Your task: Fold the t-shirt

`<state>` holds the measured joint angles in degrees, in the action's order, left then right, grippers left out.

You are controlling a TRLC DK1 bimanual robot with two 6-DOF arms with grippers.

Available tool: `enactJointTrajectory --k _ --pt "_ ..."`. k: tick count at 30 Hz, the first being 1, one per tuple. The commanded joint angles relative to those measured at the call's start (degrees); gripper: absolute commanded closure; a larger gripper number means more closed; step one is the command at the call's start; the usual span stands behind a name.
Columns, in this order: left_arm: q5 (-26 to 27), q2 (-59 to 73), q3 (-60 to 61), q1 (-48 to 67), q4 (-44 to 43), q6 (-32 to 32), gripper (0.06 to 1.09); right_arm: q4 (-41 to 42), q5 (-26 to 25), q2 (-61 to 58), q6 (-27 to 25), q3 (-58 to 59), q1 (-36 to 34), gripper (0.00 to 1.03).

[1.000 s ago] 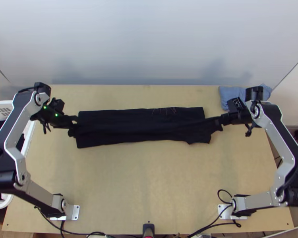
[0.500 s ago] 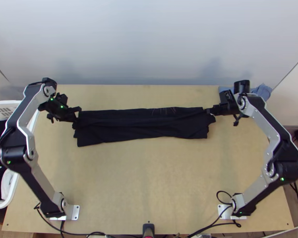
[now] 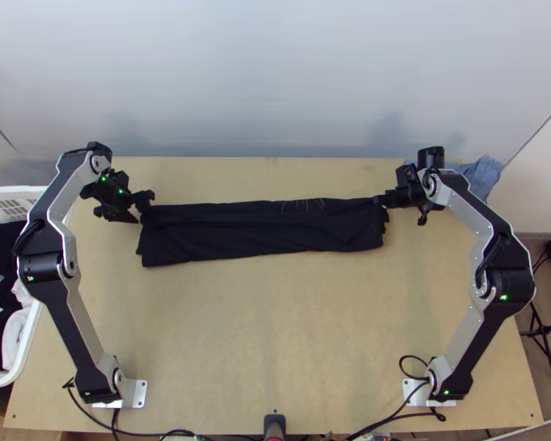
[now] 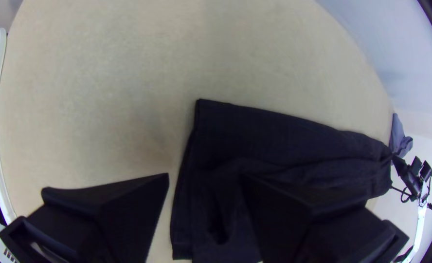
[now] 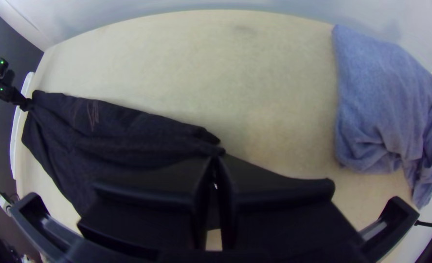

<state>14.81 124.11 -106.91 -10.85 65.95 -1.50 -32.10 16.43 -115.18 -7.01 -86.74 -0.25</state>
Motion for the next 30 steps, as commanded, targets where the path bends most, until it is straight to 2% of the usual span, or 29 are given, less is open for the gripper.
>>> enactJointTrajectory --k 1,2,3,11,15,18,24,30 --pt "0.6 -2.6 -1.3 -0.5 2.4 0.9 0.1 0.4 -0.3 3.7 2.2 0.6 0.9 0.33" --pt "0.6 -3.4 -1.3 -1.0 3.0 0.9 0.1 0.4 -0.3 5.7 2.6 1.0 1.0 0.11" --pt "0.7 -4.2 -1.1 -1.5 3.9 1.1 0.1 0.3 -0.3 7.3 3.3 1.0 1.0 0.03" --pt "2.3 -13.8 6.8 -6.6 4.4 4.8 0.1 -0.6 0.0 23.2 3.1 6.4 -2.7 0.03" --pt "7.5 -17.1 13.7 -8.6 3.9 8.4 0.1 -4.8 1.1 26.5 1.4 7.4 -5.8 0.03" --pt "10.0 -19.5 21.6 -8.8 -2.1 9.0 0.1 -8.2 1.5 29.5 0.9 8.2 -6.3 0.03" --pt "18.2 -19.3 30.4 -9.5 -13.0 6.3 0.1 -10.9 1.9 36.9 1.3 9.4 -3.8 0.03" --pt "18.4 -17.1 31.5 -7.3 -17.9 3.4 0.11 -15.4 1.9 37.8 1.4 5.1 -3.3 0.03"
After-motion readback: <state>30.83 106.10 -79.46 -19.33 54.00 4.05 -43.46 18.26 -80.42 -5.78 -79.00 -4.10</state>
